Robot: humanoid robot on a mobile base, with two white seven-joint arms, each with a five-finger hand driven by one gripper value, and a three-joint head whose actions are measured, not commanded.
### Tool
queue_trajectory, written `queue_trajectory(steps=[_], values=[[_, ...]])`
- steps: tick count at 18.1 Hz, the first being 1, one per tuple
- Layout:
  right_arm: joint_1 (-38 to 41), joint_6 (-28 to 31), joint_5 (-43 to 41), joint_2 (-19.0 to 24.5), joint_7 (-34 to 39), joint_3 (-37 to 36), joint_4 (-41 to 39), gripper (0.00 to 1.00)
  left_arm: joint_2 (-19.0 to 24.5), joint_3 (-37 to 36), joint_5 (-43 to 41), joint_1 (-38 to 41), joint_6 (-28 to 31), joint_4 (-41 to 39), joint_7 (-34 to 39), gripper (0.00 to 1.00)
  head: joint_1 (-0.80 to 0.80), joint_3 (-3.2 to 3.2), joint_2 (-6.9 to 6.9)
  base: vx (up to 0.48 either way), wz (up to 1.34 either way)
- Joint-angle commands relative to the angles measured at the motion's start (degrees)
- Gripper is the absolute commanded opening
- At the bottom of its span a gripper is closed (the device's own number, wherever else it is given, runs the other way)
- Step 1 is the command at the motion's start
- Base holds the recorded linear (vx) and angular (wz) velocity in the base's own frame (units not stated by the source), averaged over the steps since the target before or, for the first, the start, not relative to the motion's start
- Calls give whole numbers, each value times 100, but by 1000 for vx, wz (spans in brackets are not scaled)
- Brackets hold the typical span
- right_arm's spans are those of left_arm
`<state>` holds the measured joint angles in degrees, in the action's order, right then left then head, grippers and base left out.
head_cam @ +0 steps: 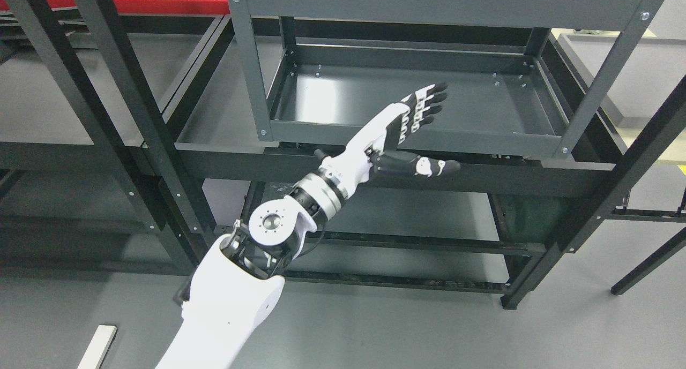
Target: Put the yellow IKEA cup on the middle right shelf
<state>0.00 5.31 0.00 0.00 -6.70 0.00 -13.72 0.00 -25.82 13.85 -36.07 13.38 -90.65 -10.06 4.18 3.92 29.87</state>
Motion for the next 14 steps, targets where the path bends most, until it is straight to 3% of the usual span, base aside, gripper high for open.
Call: queue_trajectory(steps=[1, 5, 10, 14], values=[[79, 5, -141, -100, 2, 97, 0, 99, 100, 1402, -629, 1435, -361, 91, 109, 99, 0, 0, 0, -63, 2], [79, 5, -141, -100, 2, 97, 0, 99, 100, 2212, -646, 1970, -397, -223, 109, 99, 0, 0, 0, -44, 1], [79, 5, -141, -100, 2, 97, 0, 99, 100, 2449, -646, 2956, -758, -866, 144, 99, 0, 0, 0, 3, -1], [79, 5, -141, -100, 2, 97, 0, 99, 100, 2881, -646, 3018, -967, -832, 180, 99, 0, 0, 0, 14, 0]])
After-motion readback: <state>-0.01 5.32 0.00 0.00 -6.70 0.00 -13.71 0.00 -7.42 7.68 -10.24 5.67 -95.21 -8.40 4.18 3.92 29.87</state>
